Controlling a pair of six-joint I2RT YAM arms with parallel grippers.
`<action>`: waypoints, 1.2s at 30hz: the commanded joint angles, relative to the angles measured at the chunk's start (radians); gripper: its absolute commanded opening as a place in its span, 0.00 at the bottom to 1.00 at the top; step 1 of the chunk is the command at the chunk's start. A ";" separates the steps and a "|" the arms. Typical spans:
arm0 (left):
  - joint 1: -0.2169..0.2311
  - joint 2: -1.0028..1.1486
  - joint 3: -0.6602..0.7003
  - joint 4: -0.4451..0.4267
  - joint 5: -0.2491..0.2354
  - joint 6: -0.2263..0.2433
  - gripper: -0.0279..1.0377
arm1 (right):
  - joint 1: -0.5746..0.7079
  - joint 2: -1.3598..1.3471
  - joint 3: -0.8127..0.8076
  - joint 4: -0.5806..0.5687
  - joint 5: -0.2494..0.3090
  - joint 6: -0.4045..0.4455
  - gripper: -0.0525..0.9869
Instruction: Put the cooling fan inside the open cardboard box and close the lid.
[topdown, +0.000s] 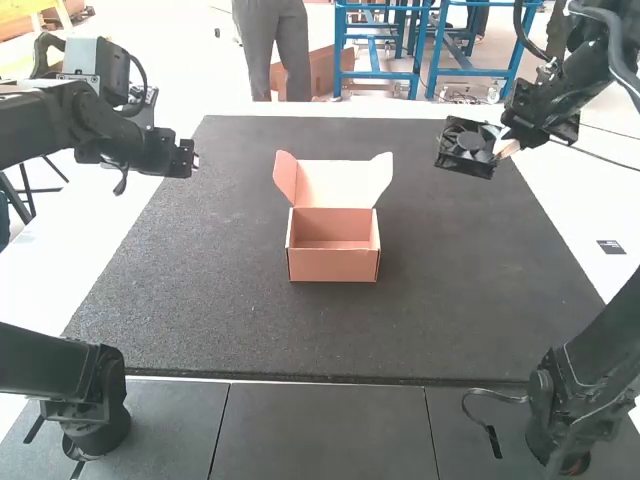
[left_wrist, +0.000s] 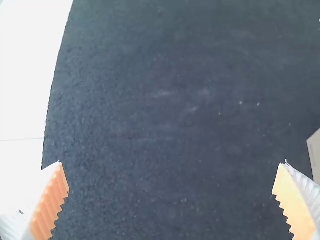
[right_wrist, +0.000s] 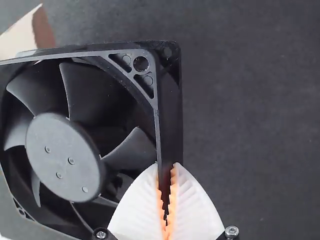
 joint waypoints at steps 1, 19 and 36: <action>-0.008 -0.003 -0.009 0.014 -0.003 0.006 0.94 | 0.073 -0.056 -0.012 0.005 -0.047 0.096 0.03; -0.085 -0.028 -0.001 -0.043 -0.020 -0.025 0.94 | 0.557 0.028 -0.053 0.139 -0.002 0.355 0.04; -0.054 -0.040 -0.001 -0.053 -0.039 -0.046 0.94 | 0.571 0.326 0.018 0.277 0.077 0.290 0.04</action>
